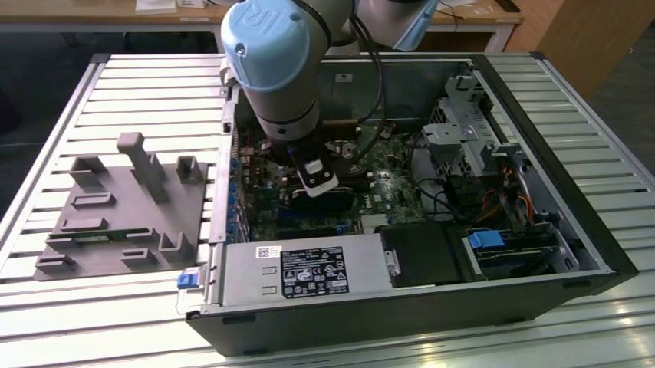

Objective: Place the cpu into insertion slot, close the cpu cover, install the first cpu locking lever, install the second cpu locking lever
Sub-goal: 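Install the second cpu locking lever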

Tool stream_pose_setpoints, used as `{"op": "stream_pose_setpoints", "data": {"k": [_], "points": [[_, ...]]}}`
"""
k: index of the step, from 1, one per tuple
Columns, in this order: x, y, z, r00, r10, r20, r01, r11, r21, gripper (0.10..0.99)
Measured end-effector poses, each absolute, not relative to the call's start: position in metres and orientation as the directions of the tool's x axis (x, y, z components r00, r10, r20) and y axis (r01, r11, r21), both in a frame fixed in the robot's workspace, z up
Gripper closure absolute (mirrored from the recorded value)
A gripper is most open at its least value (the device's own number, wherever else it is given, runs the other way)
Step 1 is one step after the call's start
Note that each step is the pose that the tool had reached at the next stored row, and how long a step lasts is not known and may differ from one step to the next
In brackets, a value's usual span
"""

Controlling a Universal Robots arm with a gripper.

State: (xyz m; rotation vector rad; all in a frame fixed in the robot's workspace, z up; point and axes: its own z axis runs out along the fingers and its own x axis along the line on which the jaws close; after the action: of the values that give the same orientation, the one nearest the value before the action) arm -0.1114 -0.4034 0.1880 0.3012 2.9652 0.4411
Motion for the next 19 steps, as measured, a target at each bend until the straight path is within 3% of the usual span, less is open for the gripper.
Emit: {"op": "stream_pose_setpoints", "data": {"k": [14, 19], "points": [[-0.1115, -0.4033, 0.197, -0.972, 0.214, -0.098, 0.177, 0.939, 0.296, 0.98], [-0.1114, -0.4032, 0.1971, -0.972, 0.219, -0.086, 0.177, 0.921, 0.347, 0.98]]}}
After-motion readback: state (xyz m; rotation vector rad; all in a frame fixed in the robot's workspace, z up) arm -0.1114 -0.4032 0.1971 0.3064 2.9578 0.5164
